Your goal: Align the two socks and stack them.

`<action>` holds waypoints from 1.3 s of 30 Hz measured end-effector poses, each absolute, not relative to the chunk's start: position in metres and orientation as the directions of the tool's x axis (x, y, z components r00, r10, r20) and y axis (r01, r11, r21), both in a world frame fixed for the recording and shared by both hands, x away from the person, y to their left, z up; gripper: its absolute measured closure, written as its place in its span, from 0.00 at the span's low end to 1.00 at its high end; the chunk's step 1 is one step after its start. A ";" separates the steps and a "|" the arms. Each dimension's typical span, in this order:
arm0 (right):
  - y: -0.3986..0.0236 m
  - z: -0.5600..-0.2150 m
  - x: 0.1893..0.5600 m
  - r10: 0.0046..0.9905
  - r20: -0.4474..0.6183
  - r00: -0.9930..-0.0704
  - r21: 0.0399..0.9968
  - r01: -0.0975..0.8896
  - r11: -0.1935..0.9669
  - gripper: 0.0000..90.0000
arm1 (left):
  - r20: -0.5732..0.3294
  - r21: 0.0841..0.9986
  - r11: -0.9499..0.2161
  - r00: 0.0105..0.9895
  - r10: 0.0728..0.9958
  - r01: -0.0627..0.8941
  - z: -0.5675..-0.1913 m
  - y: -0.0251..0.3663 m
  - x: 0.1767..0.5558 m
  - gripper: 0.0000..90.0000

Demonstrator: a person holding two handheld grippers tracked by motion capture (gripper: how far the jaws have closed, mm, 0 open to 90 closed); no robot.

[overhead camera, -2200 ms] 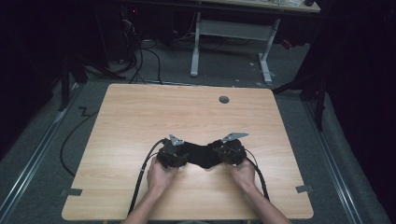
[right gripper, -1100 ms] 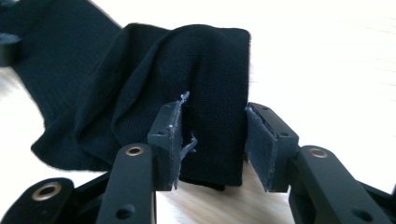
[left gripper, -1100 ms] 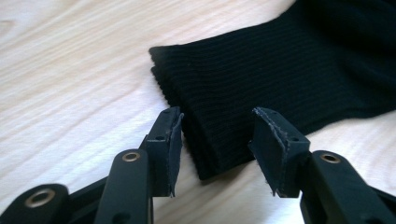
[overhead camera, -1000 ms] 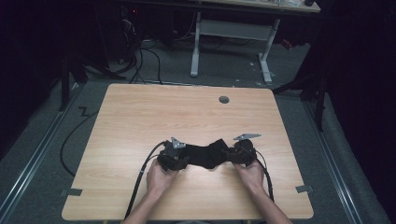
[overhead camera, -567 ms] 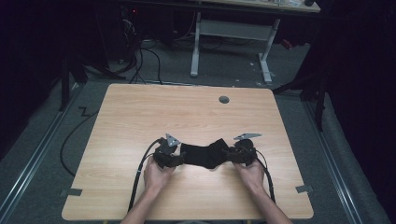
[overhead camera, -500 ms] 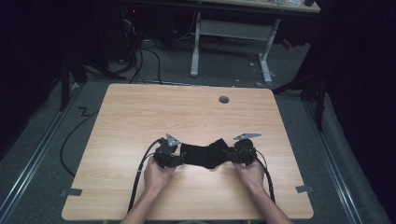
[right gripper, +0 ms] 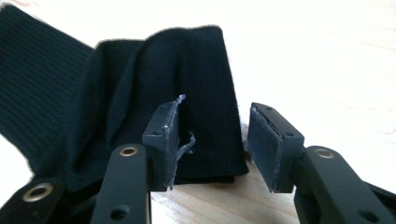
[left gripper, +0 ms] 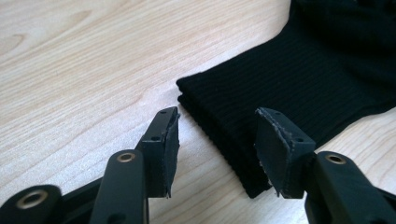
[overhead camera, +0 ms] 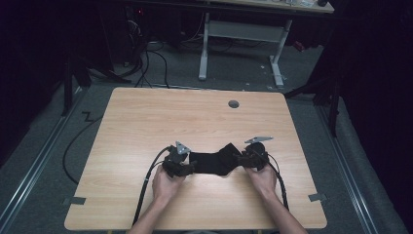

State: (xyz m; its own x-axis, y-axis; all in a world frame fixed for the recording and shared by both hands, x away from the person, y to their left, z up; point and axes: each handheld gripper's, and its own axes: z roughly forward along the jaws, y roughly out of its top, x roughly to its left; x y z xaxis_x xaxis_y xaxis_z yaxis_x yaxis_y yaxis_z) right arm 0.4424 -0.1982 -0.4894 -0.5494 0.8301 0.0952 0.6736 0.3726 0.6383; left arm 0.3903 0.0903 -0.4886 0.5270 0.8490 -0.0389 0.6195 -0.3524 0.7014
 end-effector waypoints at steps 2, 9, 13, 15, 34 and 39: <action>-0.197 -0.490 0.442 0.827 0.111 -0.551 0.643 0.675 0.363 0.65 | -0.034 0.698 -0.359 0.529 0.848 0.619 -0.490 0.089 0.390 0.55; -0.197 -0.489 0.441 0.805 0.140 -0.577 0.637 0.674 0.373 0.85 | -0.044 0.693 -0.357 0.532 0.846 0.626 -0.492 0.088 0.392 0.56; -0.196 -0.487 0.439 0.804 0.127 -0.581 0.648 0.662 0.377 0.88 | -0.044 0.693 -0.357 0.531 0.847 0.626 -0.491 0.087 0.391 0.56; -0.196 -0.483 0.438 0.802 0.116 -0.586 0.656 0.651 0.382 0.88 | -0.042 0.695 -0.360 0.534 0.844 0.623 -0.490 0.086 0.390 0.56; -0.178 -0.455 0.423 0.768 -0.014 -0.640 0.664 0.569 0.486 0.89 | -0.071 0.709 -0.332 0.532 0.844 0.622 -0.486 0.081 0.388 0.56; -0.180 -0.460 0.424 0.770 -0.009 -0.638 0.653 0.579 0.487 0.89 | -0.039 0.730 -0.353 0.551 0.833 0.586 -0.475 0.070 0.386 0.54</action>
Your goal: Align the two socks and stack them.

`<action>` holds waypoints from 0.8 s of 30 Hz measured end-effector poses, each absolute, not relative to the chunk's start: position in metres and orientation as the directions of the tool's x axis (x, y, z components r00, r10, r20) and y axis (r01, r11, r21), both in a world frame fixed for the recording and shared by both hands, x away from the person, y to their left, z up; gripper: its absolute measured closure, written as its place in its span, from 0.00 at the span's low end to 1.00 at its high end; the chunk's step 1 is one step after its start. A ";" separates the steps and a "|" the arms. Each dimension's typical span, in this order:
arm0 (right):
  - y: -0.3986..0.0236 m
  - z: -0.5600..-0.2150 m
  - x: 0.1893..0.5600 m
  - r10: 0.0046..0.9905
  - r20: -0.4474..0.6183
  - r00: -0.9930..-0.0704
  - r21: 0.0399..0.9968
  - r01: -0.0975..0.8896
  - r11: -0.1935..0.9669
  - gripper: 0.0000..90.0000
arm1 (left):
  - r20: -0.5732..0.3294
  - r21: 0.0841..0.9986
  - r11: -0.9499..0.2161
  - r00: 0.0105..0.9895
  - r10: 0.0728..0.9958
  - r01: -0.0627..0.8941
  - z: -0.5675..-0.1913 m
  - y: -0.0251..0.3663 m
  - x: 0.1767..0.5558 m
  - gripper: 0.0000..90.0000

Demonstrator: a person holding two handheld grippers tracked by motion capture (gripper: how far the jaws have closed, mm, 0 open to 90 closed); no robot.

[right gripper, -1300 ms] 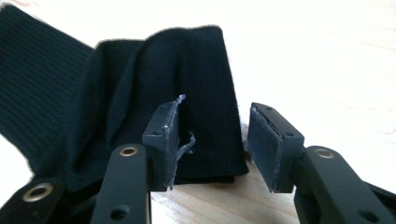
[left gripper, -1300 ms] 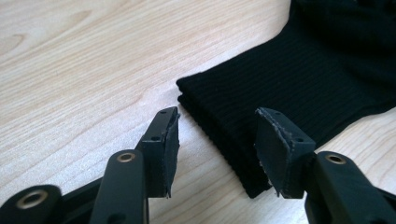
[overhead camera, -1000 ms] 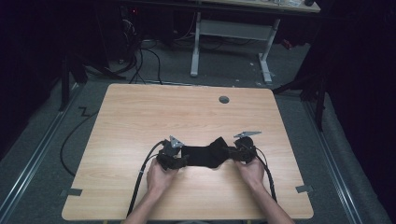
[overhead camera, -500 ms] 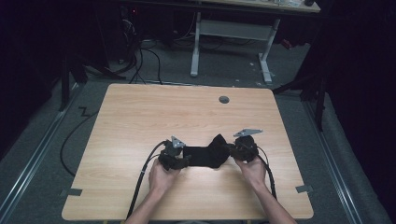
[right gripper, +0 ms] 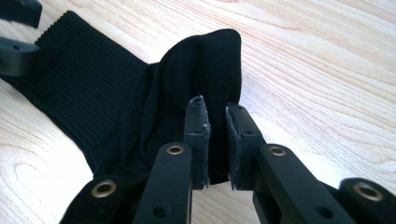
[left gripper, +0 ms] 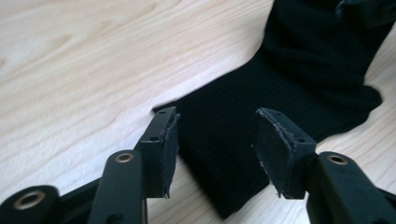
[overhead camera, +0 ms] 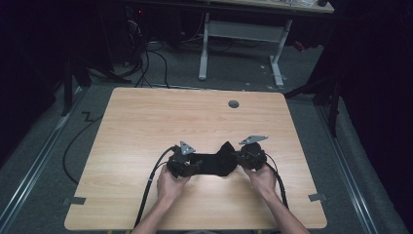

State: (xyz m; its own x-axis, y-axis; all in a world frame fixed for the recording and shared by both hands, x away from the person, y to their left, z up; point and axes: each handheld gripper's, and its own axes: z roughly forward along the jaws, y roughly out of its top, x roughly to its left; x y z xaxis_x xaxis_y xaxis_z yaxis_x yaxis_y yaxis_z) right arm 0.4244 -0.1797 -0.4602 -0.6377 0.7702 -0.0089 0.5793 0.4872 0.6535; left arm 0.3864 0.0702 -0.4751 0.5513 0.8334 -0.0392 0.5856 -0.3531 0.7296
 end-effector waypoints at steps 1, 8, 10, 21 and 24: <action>-0.180 -0.461 0.424 0.770 -0.007 -0.638 0.654 0.579 0.486 0.89 | -0.021 0.726 -0.371 0.558 0.830 0.579 -0.475 0.065 0.387 0.53; -0.181 -0.460 0.424 0.769 -0.020 -0.639 0.650 0.576 0.495 0.90 | -0.027 0.714 -0.392 0.583 0.812 0.580 -0.475 0.043 0.400 0.48; -0.182 -0.460 0.424 0.771 -0.023 -0.636 0.650 0.577 0.495 0.90 | -0.022 0.713 -0.402 0.592 0.806 0.575 -0.473 0.039 0.401 0.47; -0.182 -0.464 0.425 0.766 -0.021 -0.642 0.646 0.576 0.501 0.90 | -0.046 0.727 -0.362 0.567 0.822 0.583 -0.473 0.047 0.395 0.44; -0.179 -0.462 0.422 0.762 -0.027 -0.647 0.645 0.571 0.507 0.90 | -0.043 0.717 -0.384 0.586 0.809 0.582 -0.475 0.034 0.400 0.44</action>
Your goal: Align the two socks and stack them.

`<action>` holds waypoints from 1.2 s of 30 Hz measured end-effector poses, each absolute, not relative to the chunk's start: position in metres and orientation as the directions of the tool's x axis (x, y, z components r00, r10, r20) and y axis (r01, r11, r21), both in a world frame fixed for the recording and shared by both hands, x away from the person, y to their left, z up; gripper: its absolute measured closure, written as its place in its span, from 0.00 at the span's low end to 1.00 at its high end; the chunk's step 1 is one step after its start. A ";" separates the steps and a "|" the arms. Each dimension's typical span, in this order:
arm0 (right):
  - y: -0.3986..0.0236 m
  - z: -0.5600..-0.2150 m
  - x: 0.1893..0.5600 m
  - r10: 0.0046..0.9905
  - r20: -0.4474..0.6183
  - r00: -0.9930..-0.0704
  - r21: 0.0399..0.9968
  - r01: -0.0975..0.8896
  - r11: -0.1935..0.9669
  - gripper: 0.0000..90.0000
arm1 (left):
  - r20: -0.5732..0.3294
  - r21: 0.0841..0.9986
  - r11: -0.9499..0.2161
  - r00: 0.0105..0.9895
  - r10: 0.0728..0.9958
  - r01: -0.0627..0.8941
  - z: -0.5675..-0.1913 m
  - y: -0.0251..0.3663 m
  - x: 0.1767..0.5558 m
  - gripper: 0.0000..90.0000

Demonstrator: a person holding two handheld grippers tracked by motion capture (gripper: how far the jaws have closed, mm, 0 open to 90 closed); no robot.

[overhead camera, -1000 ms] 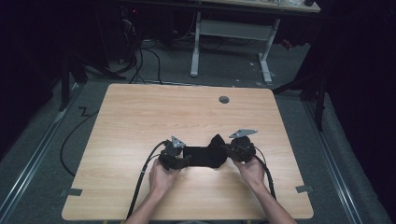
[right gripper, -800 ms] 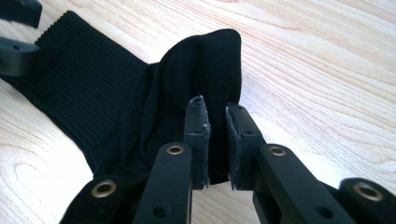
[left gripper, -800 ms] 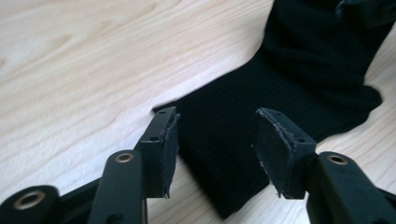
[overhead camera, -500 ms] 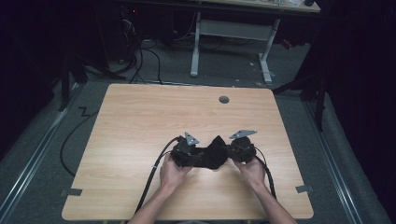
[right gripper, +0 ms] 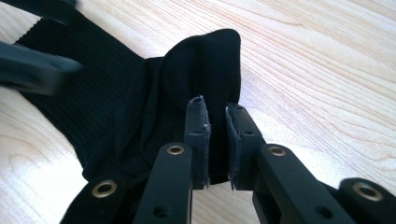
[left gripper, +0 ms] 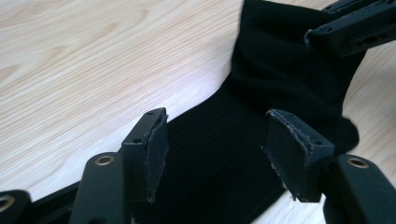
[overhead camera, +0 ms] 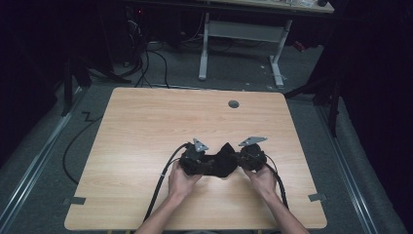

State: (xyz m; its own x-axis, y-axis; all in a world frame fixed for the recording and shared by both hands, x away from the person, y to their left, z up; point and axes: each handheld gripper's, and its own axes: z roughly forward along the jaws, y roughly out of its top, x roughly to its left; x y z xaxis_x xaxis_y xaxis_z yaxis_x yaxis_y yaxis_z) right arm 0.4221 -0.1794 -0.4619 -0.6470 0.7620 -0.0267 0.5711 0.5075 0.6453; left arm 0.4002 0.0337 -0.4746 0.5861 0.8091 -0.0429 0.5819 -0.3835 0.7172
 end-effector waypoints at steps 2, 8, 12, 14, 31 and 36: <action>-0.179 -0.460 0.421 0.758 -0.040 -0.652 0.643 0.564 0.518 0.90 | -0.034 0.709 -0.399 0.594 0.804 0.582 -0.477 0.025 0.404 0.44; -0.178 -0.454 0.419 0.749 -0.055 -0.661 0.639 0.553 0.535 0.89 | -0.018 0.682 -0.431 0.602 0.798 0.591 -0.484 0.013 0.411 0.44; -0.176 -0.452 0.416 0.737 -0.035 -0.675 0.643 0.550 0.534 0.89 | -0.009 0.672 -0.443 0.604 0.797 0.594 -0.486 0.008 0.414 0.44; -0.175 -0.452 0.415 0.732 -0.018 -0.681 0.646 0.551 0.528 0.89 | -0.005 0.668 -0.447 0.604 0.797 0.595 -0.487 0.007 0.415 0.44; -0.160 -0.445 0.408 0.683 0.040 -0.729 0.658 0.534 0.531 0.90 | -0.005 0.665 -0.451 0.607 0.794 0.595 -0.485 0.009 0.416 0.44; -0.164 -0.445 0.410 0.700 0.042 -0.713 0.653 0.549 0.521 0.90 | -0.002 0.674 -0.449 0.609 0.793 0.586 -0.479 0.018 0.407 0.43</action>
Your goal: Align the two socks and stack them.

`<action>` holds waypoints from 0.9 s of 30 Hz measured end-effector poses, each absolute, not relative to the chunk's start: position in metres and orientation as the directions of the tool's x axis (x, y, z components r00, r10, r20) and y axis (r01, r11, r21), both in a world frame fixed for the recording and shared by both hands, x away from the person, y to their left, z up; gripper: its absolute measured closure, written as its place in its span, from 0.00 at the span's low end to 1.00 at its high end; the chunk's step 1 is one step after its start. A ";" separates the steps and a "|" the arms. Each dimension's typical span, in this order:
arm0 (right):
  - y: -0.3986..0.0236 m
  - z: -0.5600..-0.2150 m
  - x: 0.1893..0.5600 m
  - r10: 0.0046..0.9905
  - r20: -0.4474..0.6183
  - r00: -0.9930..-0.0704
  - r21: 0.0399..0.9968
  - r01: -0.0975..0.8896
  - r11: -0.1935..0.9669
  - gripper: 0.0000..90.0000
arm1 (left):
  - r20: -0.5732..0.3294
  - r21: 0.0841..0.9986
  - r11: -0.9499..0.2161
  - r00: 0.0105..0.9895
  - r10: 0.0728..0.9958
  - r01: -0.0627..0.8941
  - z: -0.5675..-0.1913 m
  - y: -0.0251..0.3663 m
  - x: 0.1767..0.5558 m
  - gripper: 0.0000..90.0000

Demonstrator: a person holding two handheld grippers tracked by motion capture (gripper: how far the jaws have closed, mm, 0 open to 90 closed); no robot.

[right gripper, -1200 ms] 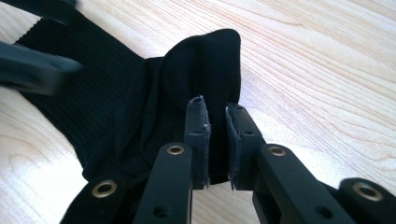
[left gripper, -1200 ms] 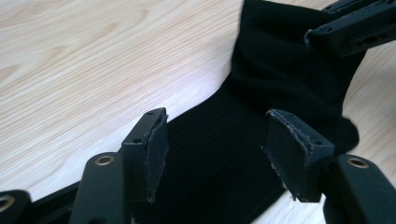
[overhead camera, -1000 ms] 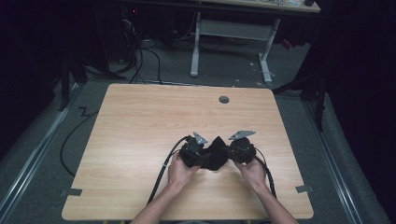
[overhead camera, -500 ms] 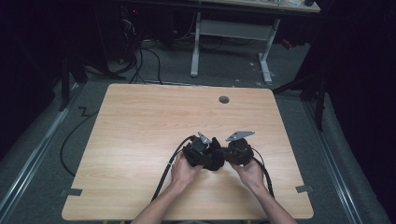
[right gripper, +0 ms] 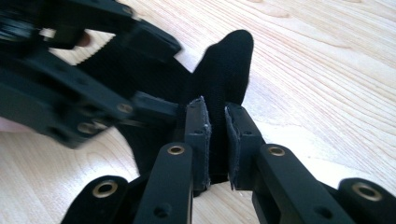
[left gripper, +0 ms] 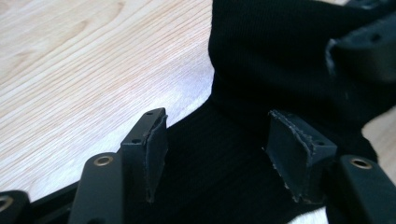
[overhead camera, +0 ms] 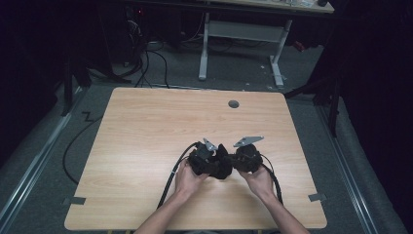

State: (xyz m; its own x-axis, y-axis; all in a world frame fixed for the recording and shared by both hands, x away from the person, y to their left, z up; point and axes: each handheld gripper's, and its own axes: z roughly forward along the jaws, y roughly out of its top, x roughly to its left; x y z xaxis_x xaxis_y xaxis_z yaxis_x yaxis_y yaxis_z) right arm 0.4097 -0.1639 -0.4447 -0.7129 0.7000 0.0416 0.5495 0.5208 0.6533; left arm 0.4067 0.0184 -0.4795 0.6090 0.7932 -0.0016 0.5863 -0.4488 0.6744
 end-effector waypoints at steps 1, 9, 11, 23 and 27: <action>-0.164 -0.445 0.410 0.701 0.038 -0.712 0.652 0.549 0.523 0.90 | 0.002 0.674 -0.451 0.609 0.793 0.585 -0.478 0.020 0.405 0.42; -0.166 -0.445 0.411 0.708 0.019 -0.706 0.651 0.546 0.527 0.90 | 0.025 0.684 -0.457 0.608 0.794 0.569 -0.466 0.035 0.393 0.42; -0.169 -0.444 0.412 0.712 0.016 -0.702 0.652 0.548 0.525 0.91 | 0.026 0.684 -0.451 0.599 0.801 0.573 -0.465 0.043 0.392 0.42; -0.173 -0.436 0.418 0.717 -0.055 -0.695 0.630 0.533 0.565 0.91 | -0.048 0.653 -0.401 0.563 0.825 0.643 -0.487 0.073 0.384 0.45; -0.167 -0.434 0.415 0.703 -0.058 -0.709 0.626 0.522 0.579 0.91 | -0.070 0.663 -0.390 0.571 0.818 0.639 -0.492 0.070 0.384 0.47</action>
State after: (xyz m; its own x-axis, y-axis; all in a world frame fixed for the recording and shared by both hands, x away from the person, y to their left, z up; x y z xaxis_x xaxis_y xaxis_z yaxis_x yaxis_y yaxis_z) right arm 0.4148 -0.1671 -0.4336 -0.7091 0.7027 -0.0581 0.5225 0.5790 0.6259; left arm 0.3842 0.0705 -0.4920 0.5715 0.8177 -0.0696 0.6392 -0.3903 0.6626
